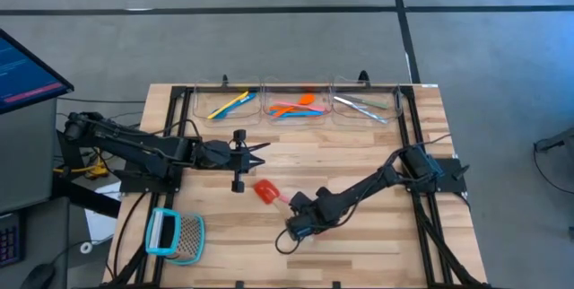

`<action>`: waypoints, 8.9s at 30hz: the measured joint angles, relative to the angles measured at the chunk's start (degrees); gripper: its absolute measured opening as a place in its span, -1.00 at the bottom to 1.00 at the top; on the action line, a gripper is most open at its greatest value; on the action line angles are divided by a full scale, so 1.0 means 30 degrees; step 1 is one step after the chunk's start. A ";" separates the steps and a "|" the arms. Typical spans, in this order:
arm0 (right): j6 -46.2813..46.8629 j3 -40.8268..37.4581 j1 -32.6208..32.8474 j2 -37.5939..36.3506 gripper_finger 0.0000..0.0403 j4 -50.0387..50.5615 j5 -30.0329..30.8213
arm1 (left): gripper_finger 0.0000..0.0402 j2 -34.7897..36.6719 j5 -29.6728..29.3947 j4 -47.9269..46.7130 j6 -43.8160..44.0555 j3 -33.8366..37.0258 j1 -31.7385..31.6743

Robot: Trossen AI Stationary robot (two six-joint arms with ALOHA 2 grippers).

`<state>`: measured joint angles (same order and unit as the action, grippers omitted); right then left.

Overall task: Pick & Place Kitchen Items
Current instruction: Put the pink spatula into the middle transparent bin

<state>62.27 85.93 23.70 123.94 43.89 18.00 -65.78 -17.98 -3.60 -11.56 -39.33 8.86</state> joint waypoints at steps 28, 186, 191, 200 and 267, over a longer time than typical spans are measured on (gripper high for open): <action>-0.5604 -0.0029 -0.0818 -0.2404 -1.00 0.3850 -0.0152 | -0.99 -0.0007 0.0000 -0.0175 -0.0055 0.0007 0.0000; -0.6974 -0.4585 0.1472 -0.5370 -1.00 -0.1030 -0.3845 | -0.99 -0.7271 0.8366 0.5120 0.4130 -0.0007 -0.0678; -0.5822 -0.4714 0.2238 -0.5150 -1.00 -0.1139 -0.3314 | -0.99 -0.7271 0.7838 0.5122 0.4158 -0.0007 -0.0721; -0.4738 -0.4736 0.2158 -0.4313 -1.00 -0.0305 -0.0405 | -0.99 -0.7271 0.7791 0.5221 0.4368 -0.0007 -0.0714; -0.3893 -0.7038 0.1939 -0.4342 -1.00 -0.4251 -0.1535 | -0.28 -1.4749 1.0520 0.5182 0.0921 -0.3886 -0.2131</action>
<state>50.59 64.82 29.52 110.91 31.14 13.40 -110.02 13.58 11.95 -8.80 -50.99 2.47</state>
